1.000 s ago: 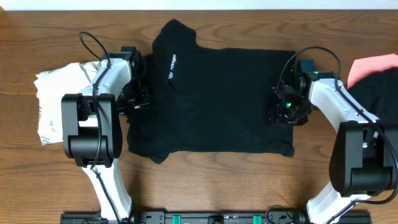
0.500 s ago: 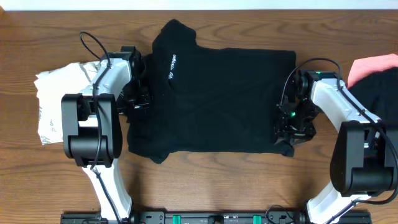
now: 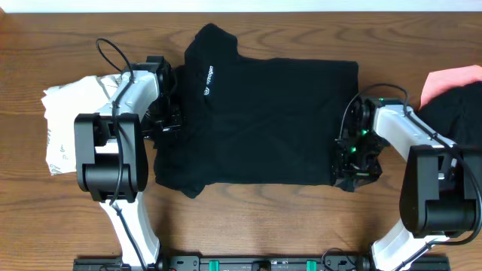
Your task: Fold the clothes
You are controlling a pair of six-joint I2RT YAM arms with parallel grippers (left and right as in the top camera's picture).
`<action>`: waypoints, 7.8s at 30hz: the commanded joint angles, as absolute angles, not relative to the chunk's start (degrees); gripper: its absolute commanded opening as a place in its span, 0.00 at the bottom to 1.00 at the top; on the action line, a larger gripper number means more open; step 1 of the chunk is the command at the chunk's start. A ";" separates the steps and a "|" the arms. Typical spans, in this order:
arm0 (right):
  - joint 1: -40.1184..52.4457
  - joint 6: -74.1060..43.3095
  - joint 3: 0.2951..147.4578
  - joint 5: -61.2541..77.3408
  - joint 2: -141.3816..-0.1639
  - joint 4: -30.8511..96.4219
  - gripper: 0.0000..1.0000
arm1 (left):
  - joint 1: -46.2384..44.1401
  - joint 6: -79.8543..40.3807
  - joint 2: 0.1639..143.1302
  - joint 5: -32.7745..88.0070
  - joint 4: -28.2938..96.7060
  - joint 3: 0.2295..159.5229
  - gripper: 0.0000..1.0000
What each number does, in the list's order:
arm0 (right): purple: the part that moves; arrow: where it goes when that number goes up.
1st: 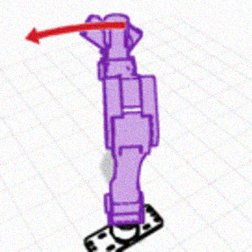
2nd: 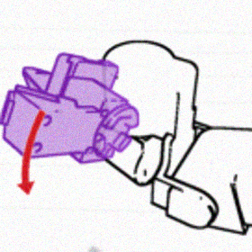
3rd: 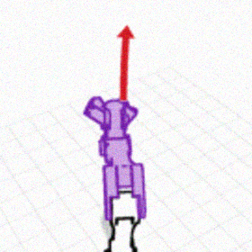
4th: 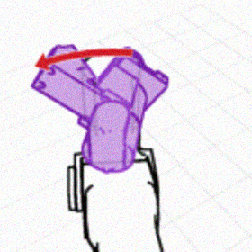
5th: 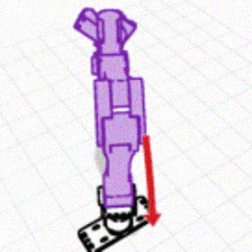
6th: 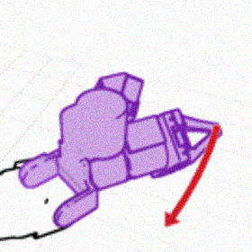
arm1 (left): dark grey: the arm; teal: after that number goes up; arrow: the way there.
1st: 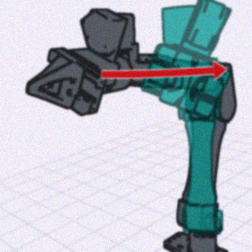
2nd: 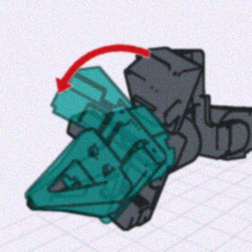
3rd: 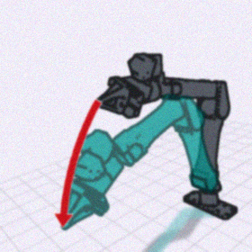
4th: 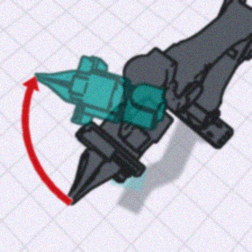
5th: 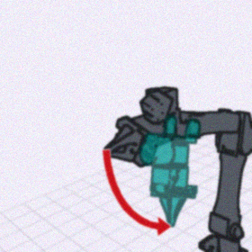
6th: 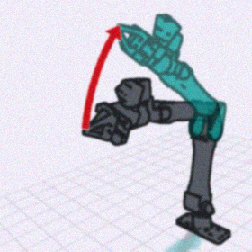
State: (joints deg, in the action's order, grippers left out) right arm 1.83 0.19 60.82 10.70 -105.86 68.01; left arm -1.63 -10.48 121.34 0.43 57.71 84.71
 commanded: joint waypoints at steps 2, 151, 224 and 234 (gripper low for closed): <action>1.45 -1.28 60.62 12.49 -106.10 66.89 0.57 | -2.33 -10.15 122.87 1.02 57.52 83.00 0.62; -10.31 -9.87 63.55 17.39 -106.21 37.28 0.45 | -2.33 -10.17 122.87 1.04 55.16 83.00 0.69; -13.80 -2.52 76.79 31.70 -107.04 40.10 0.45 | -2.33 -10.17 122.89 1.02 56.01 83.00 0.70; -12.62 -2.50 76.55 31.97 -113.95 40.01 0.50 | -2.33 -10.15 122.89 0.99 55.75 83.00 0.70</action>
